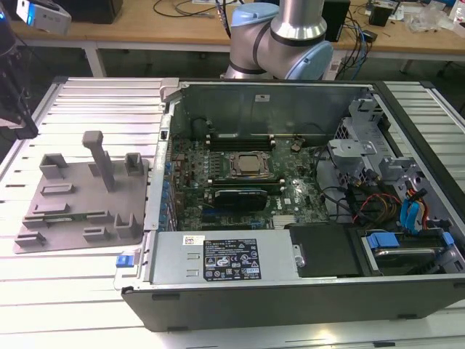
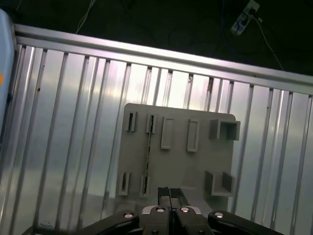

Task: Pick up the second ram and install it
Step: 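Pick up the second ram and move it above second insertion slot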

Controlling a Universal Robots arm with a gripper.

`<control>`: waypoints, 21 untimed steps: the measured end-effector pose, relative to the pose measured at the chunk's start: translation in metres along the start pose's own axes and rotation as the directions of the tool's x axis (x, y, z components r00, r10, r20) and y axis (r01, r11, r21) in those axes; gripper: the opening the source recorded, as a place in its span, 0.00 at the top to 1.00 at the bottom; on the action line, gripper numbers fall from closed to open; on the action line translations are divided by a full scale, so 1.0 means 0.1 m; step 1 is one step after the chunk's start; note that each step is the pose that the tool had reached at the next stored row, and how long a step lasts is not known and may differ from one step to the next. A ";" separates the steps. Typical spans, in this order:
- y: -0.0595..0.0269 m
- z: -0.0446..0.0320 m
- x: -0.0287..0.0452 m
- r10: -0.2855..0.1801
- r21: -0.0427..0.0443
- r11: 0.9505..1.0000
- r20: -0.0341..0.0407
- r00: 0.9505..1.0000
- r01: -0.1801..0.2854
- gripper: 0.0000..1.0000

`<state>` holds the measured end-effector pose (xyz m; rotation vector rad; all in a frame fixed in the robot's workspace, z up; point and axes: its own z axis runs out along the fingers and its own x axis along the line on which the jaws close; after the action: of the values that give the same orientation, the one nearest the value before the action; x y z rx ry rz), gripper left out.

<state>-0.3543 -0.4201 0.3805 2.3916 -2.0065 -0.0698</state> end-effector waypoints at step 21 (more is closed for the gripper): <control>-0.001 0.025 0.000 -0.064 -0.002 0.998 -0.004 0.998 0.064 0.92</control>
<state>-0.3543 -0.4200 0.3779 2.4533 -1.9269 -0.0681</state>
